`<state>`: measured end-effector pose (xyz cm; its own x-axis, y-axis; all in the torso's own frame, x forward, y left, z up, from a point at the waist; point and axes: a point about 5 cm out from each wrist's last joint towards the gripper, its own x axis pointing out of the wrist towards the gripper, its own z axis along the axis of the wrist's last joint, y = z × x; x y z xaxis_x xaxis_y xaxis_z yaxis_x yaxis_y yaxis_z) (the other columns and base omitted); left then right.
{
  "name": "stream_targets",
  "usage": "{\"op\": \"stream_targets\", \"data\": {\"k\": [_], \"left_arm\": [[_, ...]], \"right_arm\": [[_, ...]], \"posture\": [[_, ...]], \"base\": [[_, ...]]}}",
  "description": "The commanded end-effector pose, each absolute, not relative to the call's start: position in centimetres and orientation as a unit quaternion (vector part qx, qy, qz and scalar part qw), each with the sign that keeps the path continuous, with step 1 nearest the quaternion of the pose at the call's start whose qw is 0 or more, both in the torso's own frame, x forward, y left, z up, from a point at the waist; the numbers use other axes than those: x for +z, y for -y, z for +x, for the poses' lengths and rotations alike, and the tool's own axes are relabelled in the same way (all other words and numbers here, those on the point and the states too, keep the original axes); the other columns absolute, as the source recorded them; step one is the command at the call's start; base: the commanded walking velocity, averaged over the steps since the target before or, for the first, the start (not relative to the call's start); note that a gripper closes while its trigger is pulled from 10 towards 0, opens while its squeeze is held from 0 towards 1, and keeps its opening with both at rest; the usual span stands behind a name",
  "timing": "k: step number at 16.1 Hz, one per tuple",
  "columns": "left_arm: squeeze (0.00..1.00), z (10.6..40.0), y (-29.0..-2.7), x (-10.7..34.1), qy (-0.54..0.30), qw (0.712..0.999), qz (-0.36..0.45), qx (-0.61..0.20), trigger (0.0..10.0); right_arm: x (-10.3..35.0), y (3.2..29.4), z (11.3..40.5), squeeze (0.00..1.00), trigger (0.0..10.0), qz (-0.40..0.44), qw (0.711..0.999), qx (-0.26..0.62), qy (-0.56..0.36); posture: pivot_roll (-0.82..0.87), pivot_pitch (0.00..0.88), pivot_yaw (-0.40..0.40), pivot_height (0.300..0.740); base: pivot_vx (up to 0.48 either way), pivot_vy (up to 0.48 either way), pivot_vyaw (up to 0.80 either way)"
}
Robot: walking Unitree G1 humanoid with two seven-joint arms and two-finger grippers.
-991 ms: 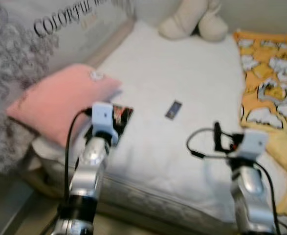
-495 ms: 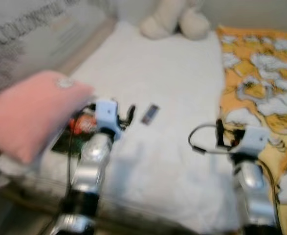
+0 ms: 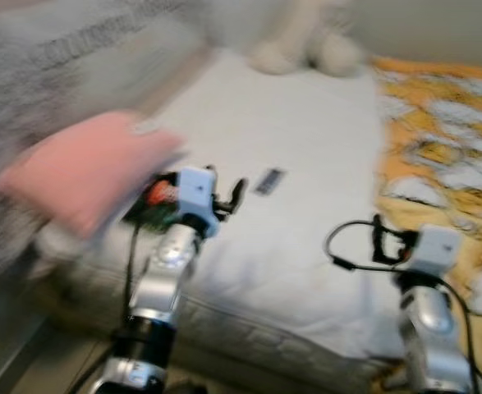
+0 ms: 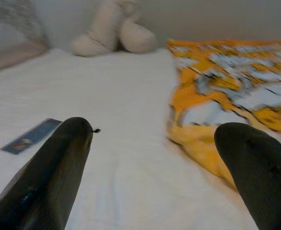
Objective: Clean up the room
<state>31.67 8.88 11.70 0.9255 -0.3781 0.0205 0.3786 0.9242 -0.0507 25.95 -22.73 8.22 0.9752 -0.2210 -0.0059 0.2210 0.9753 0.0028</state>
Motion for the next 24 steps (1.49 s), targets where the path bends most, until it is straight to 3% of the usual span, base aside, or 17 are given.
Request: {"op": "stream_targets", "data": {"k": [1, 8, 13, 24], "left_arm": [[0.0, 31.9, -8.8, 11.8, 0.005, 0.979, -0.017, -0.201, 10.0], [0.0, 32.7, -9.1, 11.5, -0.01, 0.98, -0.029, -0.196, 10.0], [0.0, 32.7, -9.1, 11.4, -0.002, 0.978, -0.016, -0.207, 10.0], [0.0, 33.1, -9.0, 11.1, 0.003, 0.978, -0.012, -0.207, 10.0]], "right_arm": [[8.4, 22.5, 25.9, 0.0, 10.0, 0.012, 0.994, -0.112, 0.004], [8.5, 22.7, 25.6, 0.0, 10.0, 0.003, 0.993, -0.119, 0.006], [8.4, 22.3, 26.3, 0.0, 10.0, -0.019, 0.994, -0.11, -0.004], [8.4, 22.4, 26.8, 0.0, 10.0, -0.022, 0.995, -0.101, -0.012]], "posture": [[-0.15, 0.0, 0.053, 0.657], [-0.14, 0.0, 0.045, 0.591], [-0.13, 0.0, 0.026, 0.587], [-0.13, 0.0, 0.014, 0.587]], "base": [[0.0, 0.48, 0.0], [0.0, 0.069, 0.0], [0.0, 0.0, 0.0], [0.0, 0.0, -0.71]]}}
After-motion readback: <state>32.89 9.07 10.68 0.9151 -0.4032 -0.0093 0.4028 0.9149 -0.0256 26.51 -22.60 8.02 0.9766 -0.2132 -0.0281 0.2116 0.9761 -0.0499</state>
